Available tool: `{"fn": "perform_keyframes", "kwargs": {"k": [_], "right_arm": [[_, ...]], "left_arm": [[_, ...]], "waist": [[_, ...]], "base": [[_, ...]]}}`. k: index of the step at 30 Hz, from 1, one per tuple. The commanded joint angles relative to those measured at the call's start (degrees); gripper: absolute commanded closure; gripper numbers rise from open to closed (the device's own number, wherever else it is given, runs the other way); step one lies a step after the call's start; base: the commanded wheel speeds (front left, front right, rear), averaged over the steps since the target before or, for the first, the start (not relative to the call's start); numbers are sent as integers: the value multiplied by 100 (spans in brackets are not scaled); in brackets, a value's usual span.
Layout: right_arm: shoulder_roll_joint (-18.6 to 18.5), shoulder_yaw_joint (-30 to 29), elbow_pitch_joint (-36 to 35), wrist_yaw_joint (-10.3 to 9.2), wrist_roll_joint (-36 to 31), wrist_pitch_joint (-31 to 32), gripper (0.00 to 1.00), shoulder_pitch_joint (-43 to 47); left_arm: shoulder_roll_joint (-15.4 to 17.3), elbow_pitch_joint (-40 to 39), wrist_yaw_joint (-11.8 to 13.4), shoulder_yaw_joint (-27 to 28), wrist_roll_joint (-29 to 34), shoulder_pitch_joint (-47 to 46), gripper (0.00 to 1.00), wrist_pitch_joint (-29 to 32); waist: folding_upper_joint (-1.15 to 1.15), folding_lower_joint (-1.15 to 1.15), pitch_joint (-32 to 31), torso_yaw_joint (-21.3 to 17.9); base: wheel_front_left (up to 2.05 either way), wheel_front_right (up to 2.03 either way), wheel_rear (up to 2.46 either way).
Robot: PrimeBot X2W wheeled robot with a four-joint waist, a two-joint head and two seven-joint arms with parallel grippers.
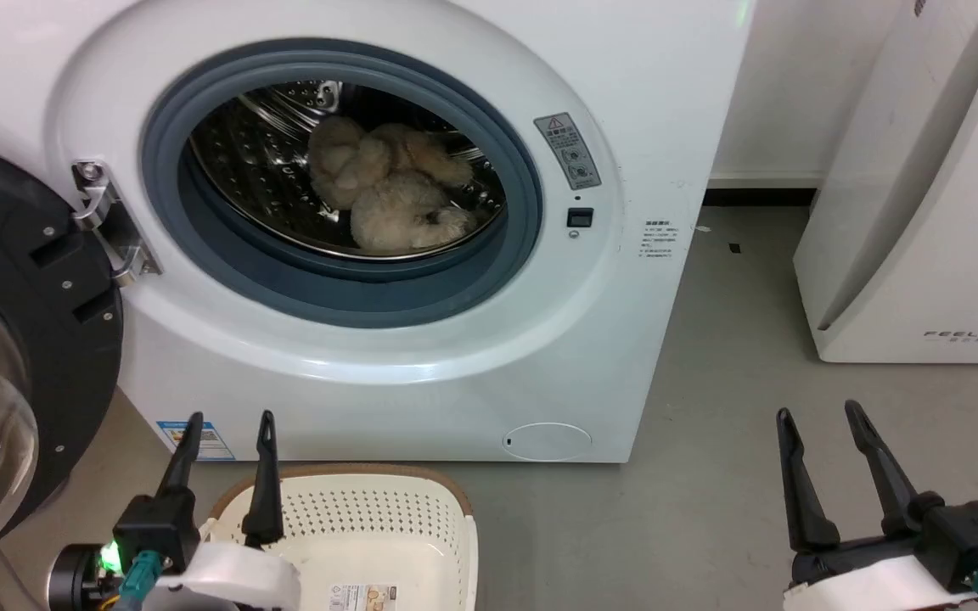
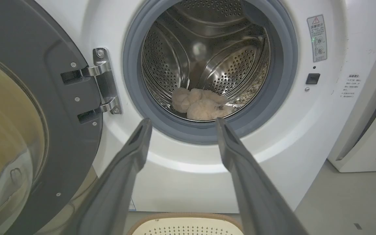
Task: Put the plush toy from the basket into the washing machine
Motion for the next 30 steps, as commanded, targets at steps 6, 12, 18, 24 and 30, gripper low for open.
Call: {"fn": "perform_keyframes", "kwargs": {"k": [6,12,18,24,30], "right_arm": [[-3,-84,-18,-4,-48,-27,0,188],[0,-102,-1,0,-32,6,100,110],[0,-97,-9,0,-61,73,100,99],[0,-94,-16,0,-87,131,100,90],[0,-90,-25,-1,-118,202,100,78]], "left_arm": [[-91,-44,-48,9,13,228,0,-25],[-85,-37,-35,14,1,177,100,10],[-89,-82,-25,-1,15,184,100,75],[-93,-122,-16,-16,28,189,100,134],[-98,-170,-6,-33,43,196,100,204]], "waist": [[0,1,-69,108],[0,1,-88,126],[0,1,-89,116],[0,1,-90,108],[0,1,-91,97]], "base": [[0,0,0],[0,0,0],[0,0,0],[0,0,0],[0,0,0]]}}
